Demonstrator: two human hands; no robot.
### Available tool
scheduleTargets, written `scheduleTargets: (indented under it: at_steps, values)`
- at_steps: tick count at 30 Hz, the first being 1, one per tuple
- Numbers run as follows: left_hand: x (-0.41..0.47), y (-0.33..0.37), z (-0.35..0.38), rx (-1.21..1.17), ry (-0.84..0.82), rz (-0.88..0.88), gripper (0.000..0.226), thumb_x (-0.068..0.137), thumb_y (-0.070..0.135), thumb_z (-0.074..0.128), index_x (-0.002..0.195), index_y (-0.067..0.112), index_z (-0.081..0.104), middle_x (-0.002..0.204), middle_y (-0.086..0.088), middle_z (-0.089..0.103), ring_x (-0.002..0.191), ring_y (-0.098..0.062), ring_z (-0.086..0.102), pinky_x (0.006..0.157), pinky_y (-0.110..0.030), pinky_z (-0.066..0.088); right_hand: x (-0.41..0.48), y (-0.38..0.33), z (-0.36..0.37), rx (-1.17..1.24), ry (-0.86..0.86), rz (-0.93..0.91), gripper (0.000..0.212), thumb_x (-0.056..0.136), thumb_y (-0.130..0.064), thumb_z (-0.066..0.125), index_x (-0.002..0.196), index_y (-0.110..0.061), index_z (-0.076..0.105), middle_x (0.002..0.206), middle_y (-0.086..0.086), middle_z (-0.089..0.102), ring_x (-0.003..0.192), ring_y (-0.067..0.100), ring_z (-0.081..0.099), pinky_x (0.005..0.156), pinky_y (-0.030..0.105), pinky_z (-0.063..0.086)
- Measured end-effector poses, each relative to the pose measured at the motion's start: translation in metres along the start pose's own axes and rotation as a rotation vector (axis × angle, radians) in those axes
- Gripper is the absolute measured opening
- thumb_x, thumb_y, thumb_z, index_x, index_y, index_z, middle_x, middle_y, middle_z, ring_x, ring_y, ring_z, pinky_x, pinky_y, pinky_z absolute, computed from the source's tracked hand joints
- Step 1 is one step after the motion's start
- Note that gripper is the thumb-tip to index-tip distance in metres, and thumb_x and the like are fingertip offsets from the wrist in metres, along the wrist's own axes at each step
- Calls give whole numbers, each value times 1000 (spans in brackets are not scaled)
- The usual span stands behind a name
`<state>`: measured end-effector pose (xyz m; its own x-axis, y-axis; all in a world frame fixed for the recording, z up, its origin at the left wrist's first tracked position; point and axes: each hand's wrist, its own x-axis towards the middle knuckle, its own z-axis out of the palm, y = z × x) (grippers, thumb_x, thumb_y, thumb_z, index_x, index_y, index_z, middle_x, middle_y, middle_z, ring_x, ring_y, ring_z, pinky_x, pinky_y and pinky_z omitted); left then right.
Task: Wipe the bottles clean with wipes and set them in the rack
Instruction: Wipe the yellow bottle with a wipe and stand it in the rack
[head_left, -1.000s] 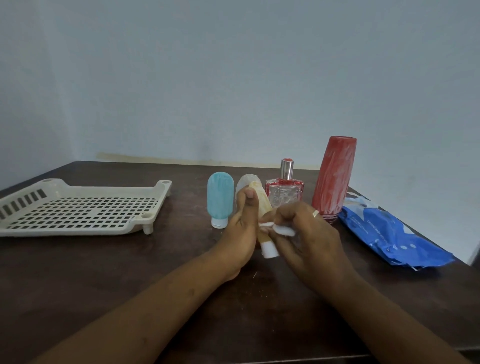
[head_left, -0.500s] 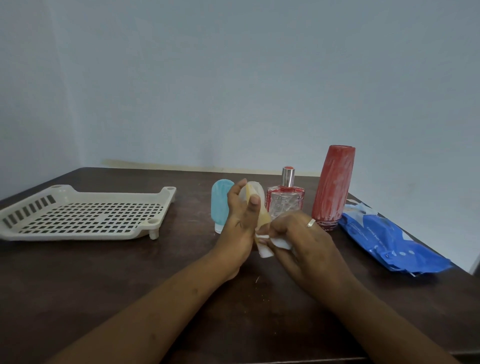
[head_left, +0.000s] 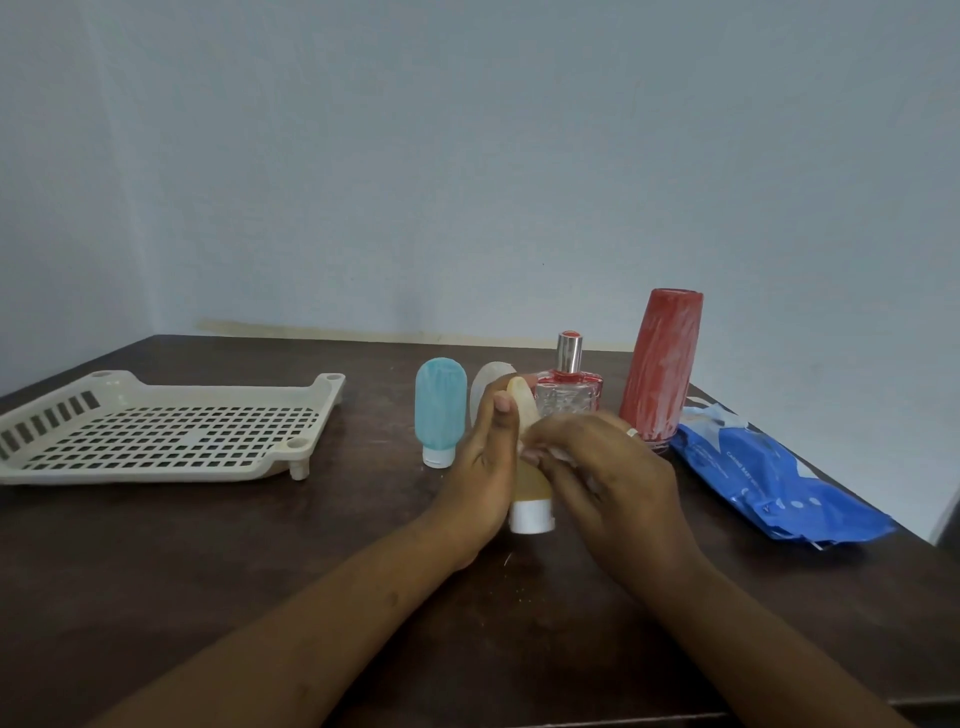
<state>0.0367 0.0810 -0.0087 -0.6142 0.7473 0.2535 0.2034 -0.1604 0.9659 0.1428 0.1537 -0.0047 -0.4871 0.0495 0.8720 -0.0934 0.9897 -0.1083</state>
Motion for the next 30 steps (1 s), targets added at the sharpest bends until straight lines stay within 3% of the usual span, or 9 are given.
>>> scheduleTargets:
  at_steps: [3,6,10,13,16,23,26,28,30]
  values:
    - [-2,4,-2,-55,20,-6,47,89,57,13,122,34,37,101,9,55,92,-3,53,88,-20,44,-1,1,0,-7,-16,-81,16,87,-14,59,98,-12,70,101,-1,64,98,5,56,86,13,42]
    - [-4,9,-3,-73,-3,-9,83,68,70,14,128,25,50,117,-3,62,111,-17,58,102,-35,45,-3,2,-2,-50,-99,-149,22,86,-9,56,103,-12,70,105,-1,62,101,7,54,88,13,40]
    - [-8,10,-5,-80,-30,79,60,68,72,11,100,43,52,99,11,64,104,-13,59,87,-22,50,-5,4,-5,-151,-188,-275,25,88,-8,53,108,-8,68,108,3,64,104,13,54,93,19,39]
    - [-6,6,-7,-48,-81,159,83,44,101,24,103,50,51,96,27,66,99,6,61,81,-11,49,-6,2,-5,-190,-159,-290,24,89,-7,52,108,-6,67,108,6,64,102,17,55,88,24,45]
    - [-4,1,-7,-32,-117,199,96,32,105,26,106,50,50,105,22,61,101,8,58,86,-11,48,-6,3,-4,-212,-114,-267,26,86,-1,56,109,-6,67,108,8,63,101,19,55,86,25,45]
    - [-6,1,-4,48,-146,244,87,45,102,22,106,46,50,89,35,65,92,16,59,76,-4,44,-3,7,-3,-187,1,-148,27,82,2,62,107,-6,68,107,8,62,100,19,55,84,26,44]
    - [-8,3,-2,23,-129,230,81,53,97,22,102,41,52,85,28,68,87,15,60,76,-7,45,-3,7,-3,-173,9,-132,25,86,-5,55,108,-7,68,108,7,63,102,16,54,86,22,43]
    - [-9,6,-2,-23,-126,203,62,67,80,16,99,40,51,83,17,69,81,16,60,75,-9,45,-4,6,-4,-174,-21,-155,25,85,-4,57,107,-8,69,107,5,64,101,17,55,86,22,42]
    - [-8,6,-4,-73,-125,177,61,65,77,17,101,40,51,81,17,69,83,10,63,71,-7,47,-5,5,-3,-175,-78,-203,27,83,0,59,107,-7,68,107,5,64,100,17,55,88,21,40]
